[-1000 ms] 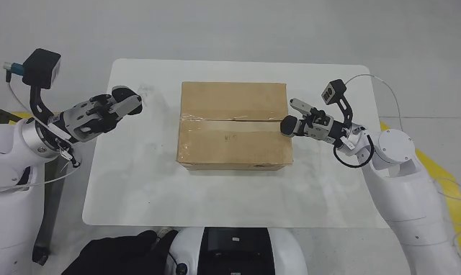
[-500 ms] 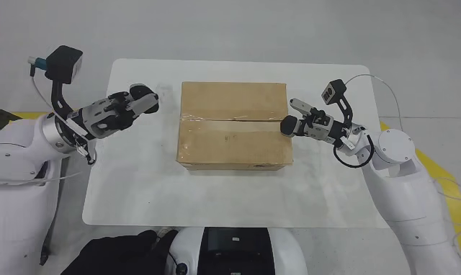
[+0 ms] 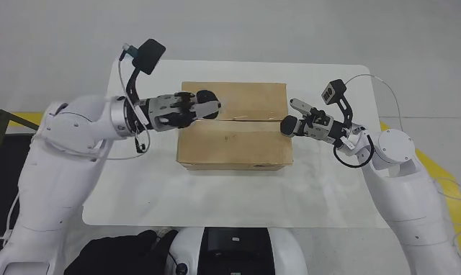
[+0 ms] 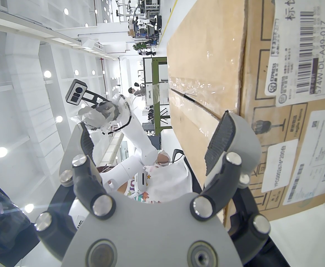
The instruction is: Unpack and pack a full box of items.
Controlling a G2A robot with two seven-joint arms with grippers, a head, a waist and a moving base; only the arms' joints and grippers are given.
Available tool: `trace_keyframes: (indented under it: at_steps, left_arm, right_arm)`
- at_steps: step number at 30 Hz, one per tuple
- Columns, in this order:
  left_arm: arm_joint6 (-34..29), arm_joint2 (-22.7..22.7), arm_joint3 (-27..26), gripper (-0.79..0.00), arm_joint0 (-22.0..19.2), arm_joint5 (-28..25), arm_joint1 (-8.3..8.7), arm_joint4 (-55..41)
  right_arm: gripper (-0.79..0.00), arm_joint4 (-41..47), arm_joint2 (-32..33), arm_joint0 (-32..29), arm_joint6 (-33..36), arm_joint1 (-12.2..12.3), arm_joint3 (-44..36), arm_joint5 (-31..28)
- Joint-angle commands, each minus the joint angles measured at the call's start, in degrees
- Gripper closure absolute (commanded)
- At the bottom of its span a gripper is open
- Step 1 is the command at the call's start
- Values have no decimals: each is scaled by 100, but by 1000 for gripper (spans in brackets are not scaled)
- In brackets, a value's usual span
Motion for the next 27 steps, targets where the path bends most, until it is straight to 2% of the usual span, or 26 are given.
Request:
trace_keyframes:
  at_steps: [1,9,27]
  left_arm:
    - [16,224,121,0,-134,-2,-36,30]
    - [164,714,575,0,-464,41,-150,123]
    - [30,1488,1181,0,-801,117,-369,-160]
  right_arm:
    - [-785,0,0,0,0,0,0,0]
    - [-785,0,0,0,0,0,0,0]
    - [-785,0,0,0,0,0,0,0]
